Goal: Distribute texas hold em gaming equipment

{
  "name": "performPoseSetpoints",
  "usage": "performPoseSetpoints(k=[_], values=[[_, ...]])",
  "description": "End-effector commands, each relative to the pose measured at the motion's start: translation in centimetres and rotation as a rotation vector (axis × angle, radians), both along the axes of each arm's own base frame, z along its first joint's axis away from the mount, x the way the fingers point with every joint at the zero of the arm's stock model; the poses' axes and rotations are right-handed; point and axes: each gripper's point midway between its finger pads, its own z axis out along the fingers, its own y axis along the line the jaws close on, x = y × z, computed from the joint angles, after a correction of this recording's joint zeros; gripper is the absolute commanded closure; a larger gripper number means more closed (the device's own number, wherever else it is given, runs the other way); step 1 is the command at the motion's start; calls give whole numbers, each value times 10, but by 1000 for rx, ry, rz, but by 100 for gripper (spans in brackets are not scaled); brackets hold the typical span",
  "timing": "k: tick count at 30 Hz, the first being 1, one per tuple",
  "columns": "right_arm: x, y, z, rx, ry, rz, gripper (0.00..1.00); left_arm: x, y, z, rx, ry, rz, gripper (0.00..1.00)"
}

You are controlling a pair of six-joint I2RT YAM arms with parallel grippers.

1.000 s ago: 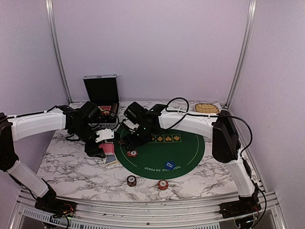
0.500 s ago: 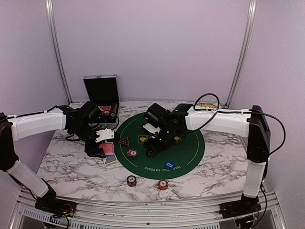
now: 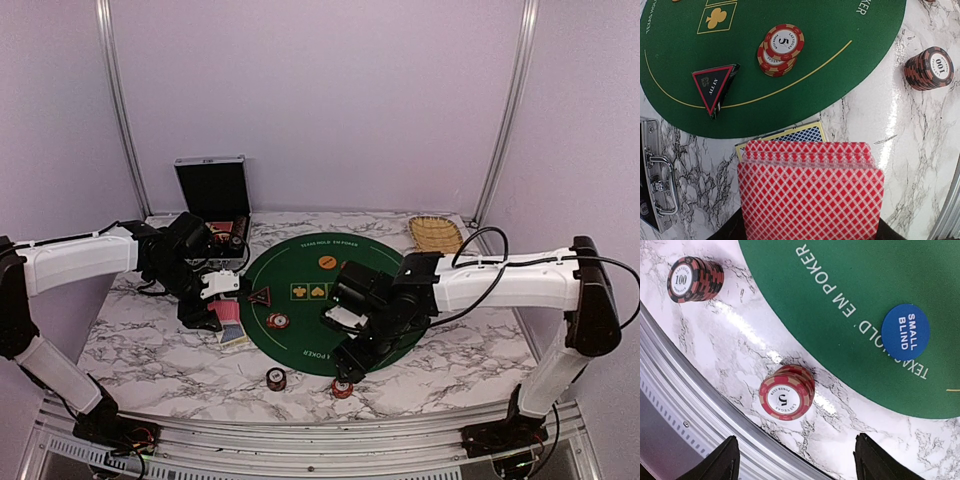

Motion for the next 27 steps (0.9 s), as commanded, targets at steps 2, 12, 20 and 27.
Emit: performPoseSetpoints(k=[2,12,20,27], values=[[2,18,-8,46,18,-23,23,3,-4,17,-37,-11,5,100],[1,36,-36,8,21,16,23,0,-3,16,-36,-6,3,100],[-3,38,-44,-14,14,28,28,2,-3,19,-39,-15,4,100],[-3,37,-47,-19,16,28,39,2,-4,20,-42,-18,3,100]])
